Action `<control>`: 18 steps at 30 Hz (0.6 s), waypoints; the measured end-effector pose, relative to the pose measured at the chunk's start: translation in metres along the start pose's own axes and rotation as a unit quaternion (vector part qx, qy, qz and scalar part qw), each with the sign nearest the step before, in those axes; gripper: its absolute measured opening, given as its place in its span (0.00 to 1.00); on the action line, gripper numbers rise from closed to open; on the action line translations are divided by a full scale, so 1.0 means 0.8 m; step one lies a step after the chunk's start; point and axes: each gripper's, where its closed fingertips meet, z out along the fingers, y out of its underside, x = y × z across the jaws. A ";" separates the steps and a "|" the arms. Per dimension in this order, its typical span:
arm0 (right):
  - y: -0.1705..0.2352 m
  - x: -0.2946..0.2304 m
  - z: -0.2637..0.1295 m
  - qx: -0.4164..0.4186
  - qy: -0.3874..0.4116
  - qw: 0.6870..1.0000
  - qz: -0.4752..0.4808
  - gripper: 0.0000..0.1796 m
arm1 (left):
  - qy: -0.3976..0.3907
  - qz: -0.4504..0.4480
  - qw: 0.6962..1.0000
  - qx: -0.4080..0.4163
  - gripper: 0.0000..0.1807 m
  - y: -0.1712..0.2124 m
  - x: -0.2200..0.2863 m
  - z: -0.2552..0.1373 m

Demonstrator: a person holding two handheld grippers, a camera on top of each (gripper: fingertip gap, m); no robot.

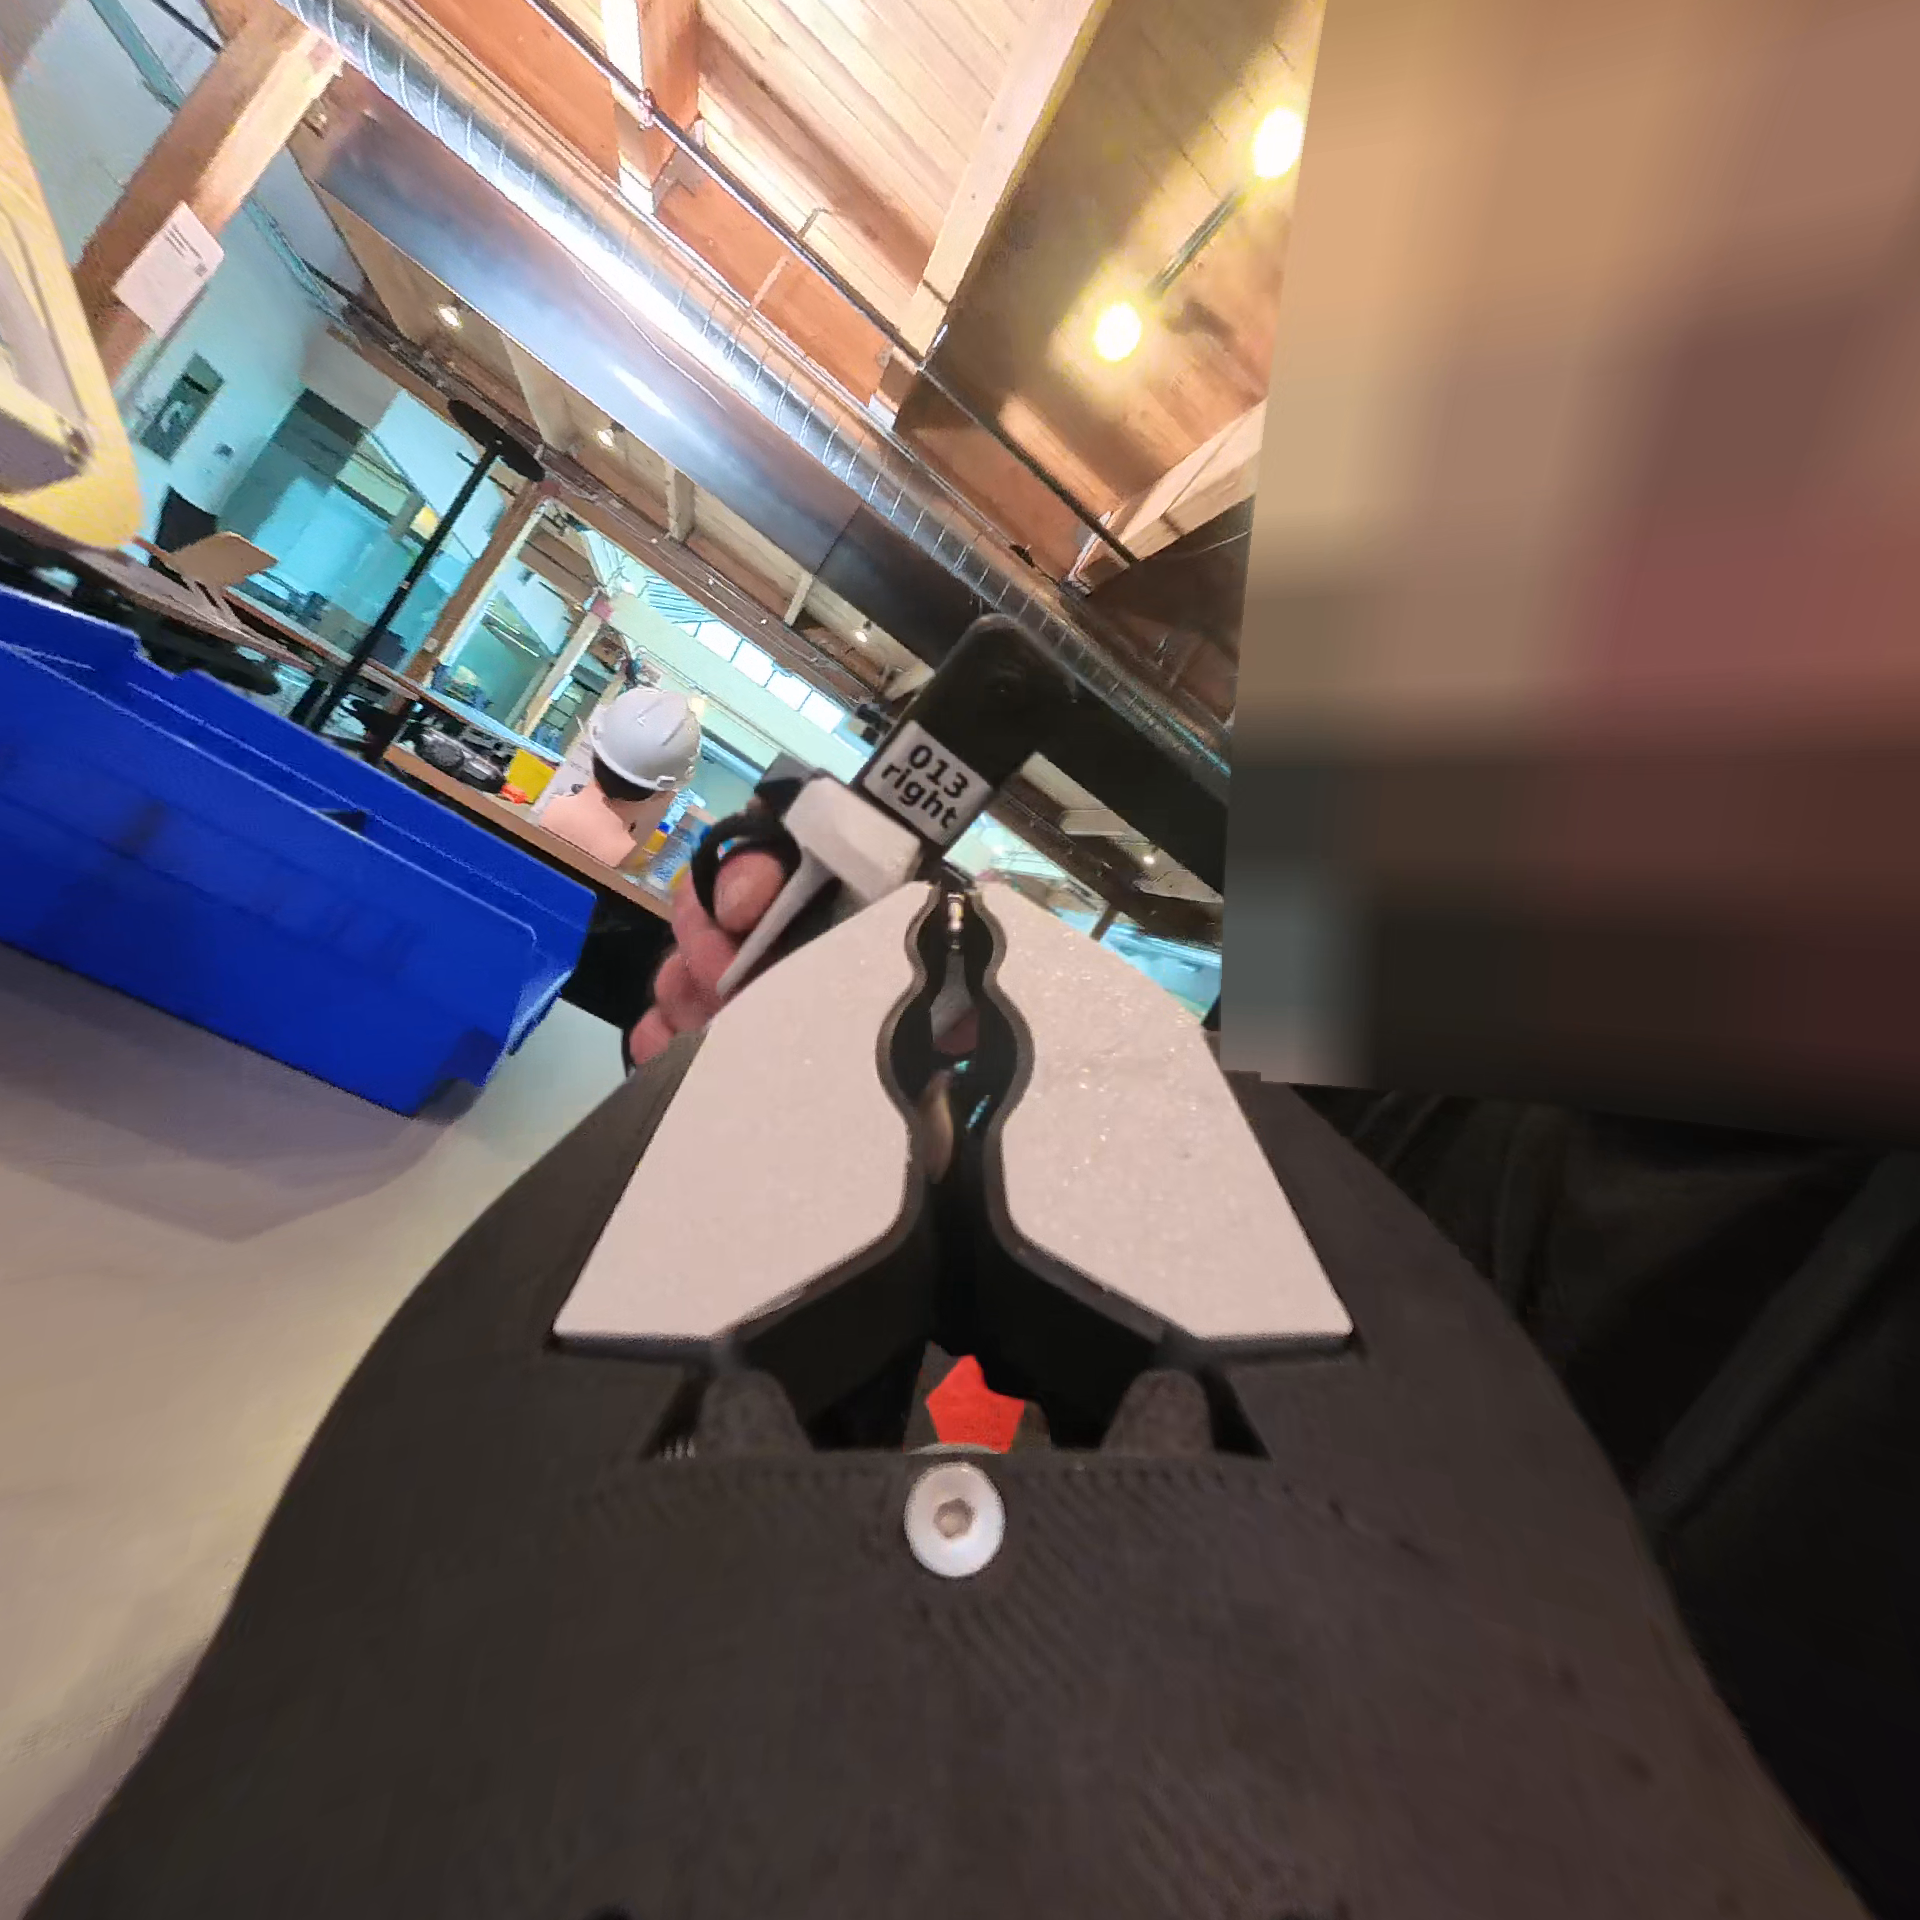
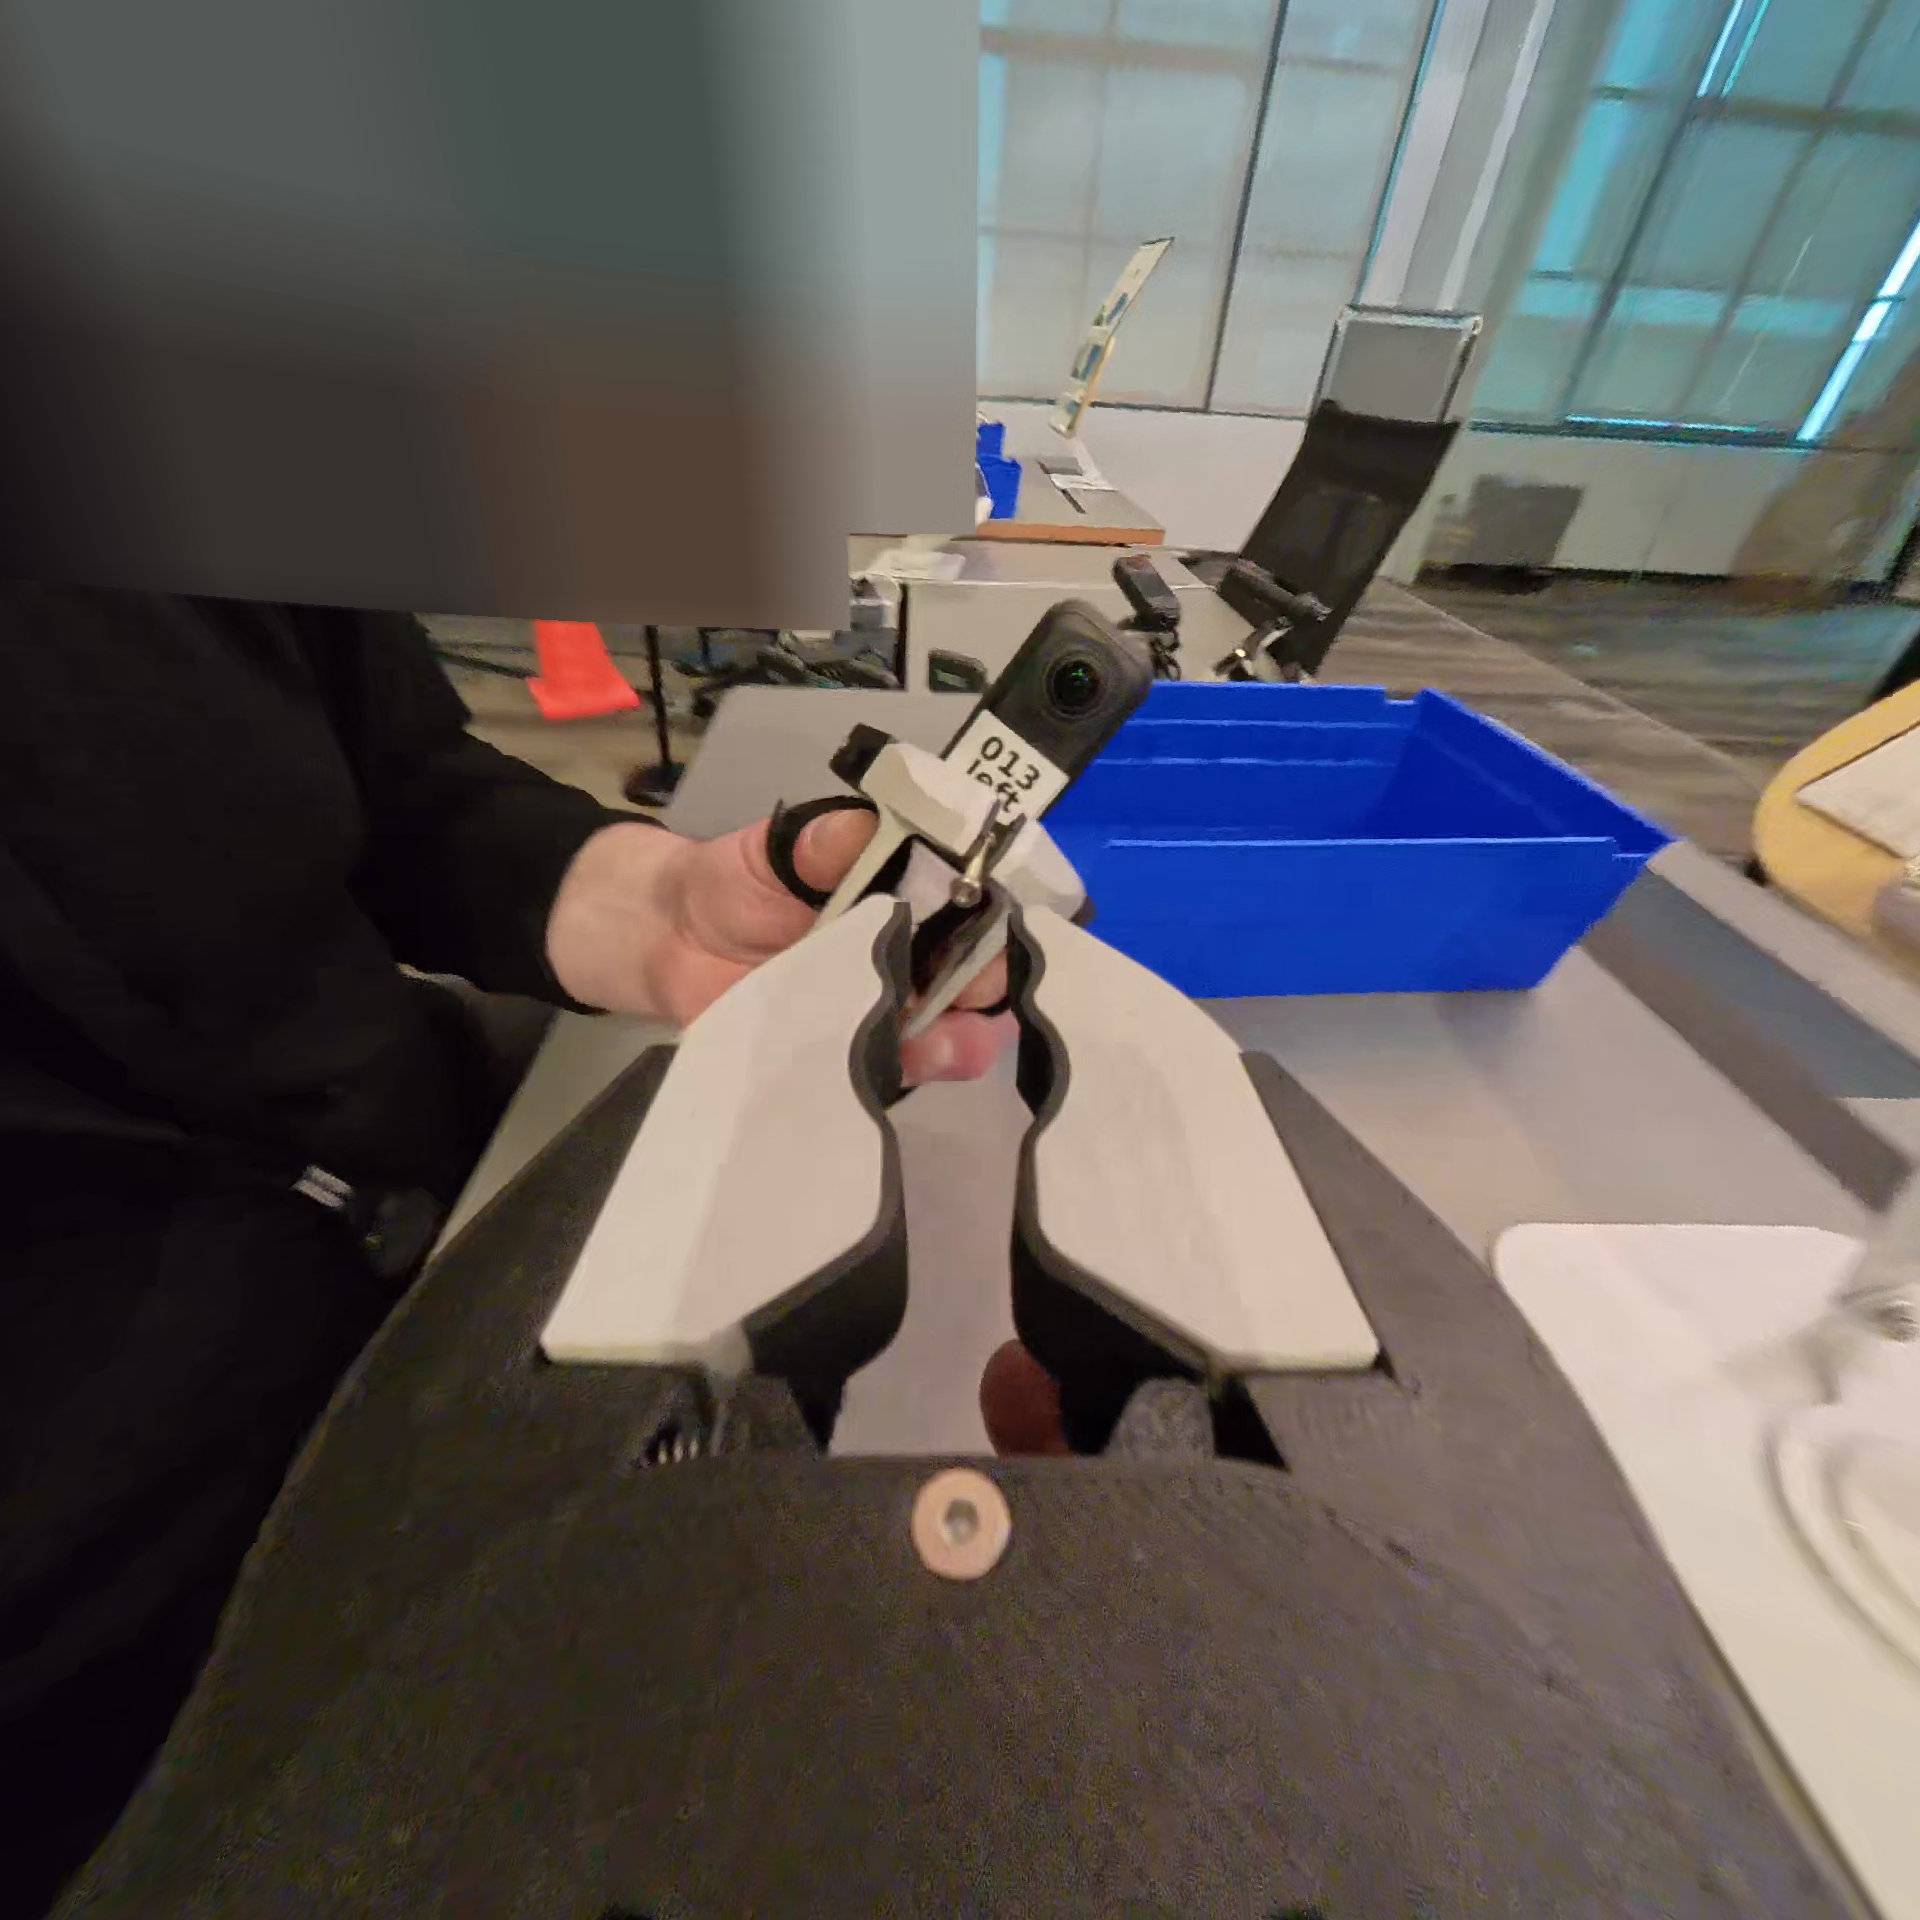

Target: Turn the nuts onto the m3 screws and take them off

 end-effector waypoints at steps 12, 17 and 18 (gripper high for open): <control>-0.006 -0.007 0.010 0.047 -0.055 0.991 0.112 0.03 | -0.026 0.101 0.994 -0.044 0.01 0.002 0.006 0.006; -0.006 -0.009 0.010 0.052 -0.065 0.988 0.130 0.04 | -0.035 0.125 0.990 -0.054 0.01 0.004 0.006 0.005; -0.006 -0.009 0.010 0.054 -0.068 0.987 0.133 0.03 | -0.034 0.132 0.989 -0.059 0.01 0.005 0.007 0.005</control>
